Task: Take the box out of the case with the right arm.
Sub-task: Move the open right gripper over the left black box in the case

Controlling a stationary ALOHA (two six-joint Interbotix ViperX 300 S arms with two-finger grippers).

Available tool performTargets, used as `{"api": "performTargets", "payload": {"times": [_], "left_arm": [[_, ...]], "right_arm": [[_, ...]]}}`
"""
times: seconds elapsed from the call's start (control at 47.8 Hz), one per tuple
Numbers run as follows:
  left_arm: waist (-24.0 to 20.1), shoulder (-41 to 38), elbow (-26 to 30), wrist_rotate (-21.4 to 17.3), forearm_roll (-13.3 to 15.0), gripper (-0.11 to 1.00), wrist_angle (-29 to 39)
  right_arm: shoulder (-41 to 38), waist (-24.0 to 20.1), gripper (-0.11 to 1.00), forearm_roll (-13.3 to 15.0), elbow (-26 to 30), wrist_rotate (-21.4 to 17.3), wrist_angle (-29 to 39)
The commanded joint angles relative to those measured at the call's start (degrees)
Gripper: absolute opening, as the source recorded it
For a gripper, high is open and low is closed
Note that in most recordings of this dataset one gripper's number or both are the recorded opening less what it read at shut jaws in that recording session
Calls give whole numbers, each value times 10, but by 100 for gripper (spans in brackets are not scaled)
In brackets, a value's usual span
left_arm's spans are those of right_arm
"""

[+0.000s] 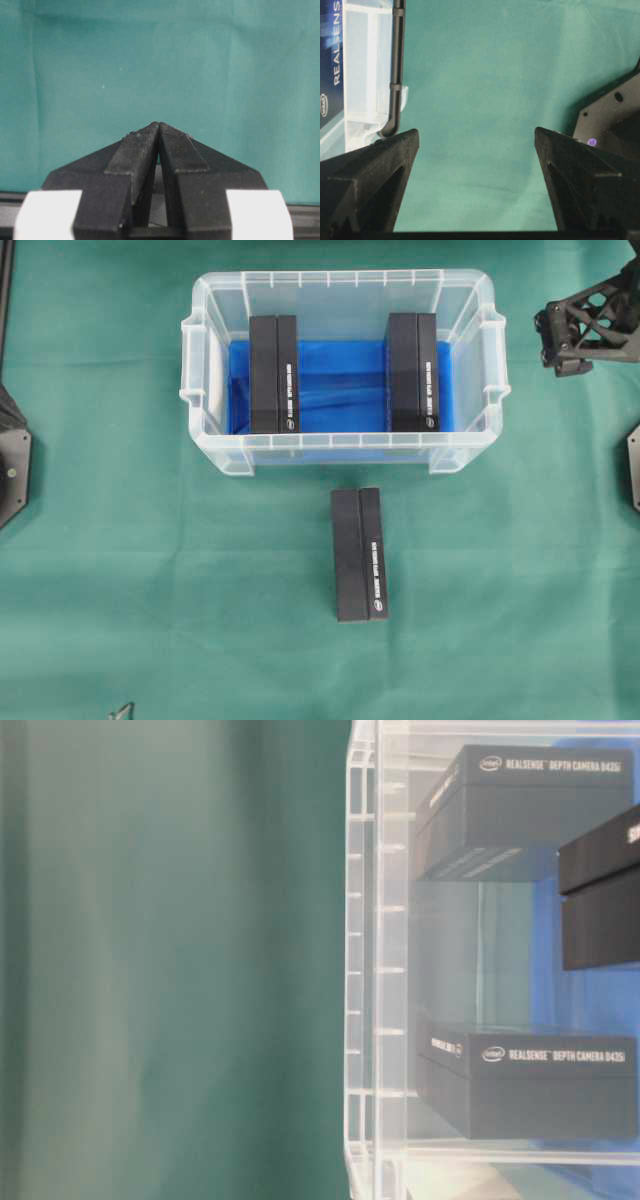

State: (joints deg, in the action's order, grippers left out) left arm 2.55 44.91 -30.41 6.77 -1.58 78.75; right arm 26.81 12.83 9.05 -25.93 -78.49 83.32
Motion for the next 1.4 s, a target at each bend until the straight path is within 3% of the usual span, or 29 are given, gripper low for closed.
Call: {"api": "performTargets", "payload": {"times": [0.0, 0.293, 0.481, 0.69, 0.941, 1.38], "left_arm": [[2, -3, 14, -1, -2, 2, -3], [4, -3, 14, -2, -2, 2, -3], [2, -2, 15, -2, -2, 2, -3], [4, -2, 15, -2, -2, 2, -3], [2, 2, 15, -1, -2, 2, -3], [4, 14, 14, -2, -2, 2, -3]], "right_arm": [[6, 2, 91, -1, 4, 0, -2], [2, 2, 91, -2, 10, -3, -4], [-30, 2, 91, -21, 36, -7, -25], [-125, -13, 90, -29, 128, -8, -47], [-265, -36, 90, -27, 288, -8, -44], [-426, -44, 90, -29, 494, 4, -44]]}}
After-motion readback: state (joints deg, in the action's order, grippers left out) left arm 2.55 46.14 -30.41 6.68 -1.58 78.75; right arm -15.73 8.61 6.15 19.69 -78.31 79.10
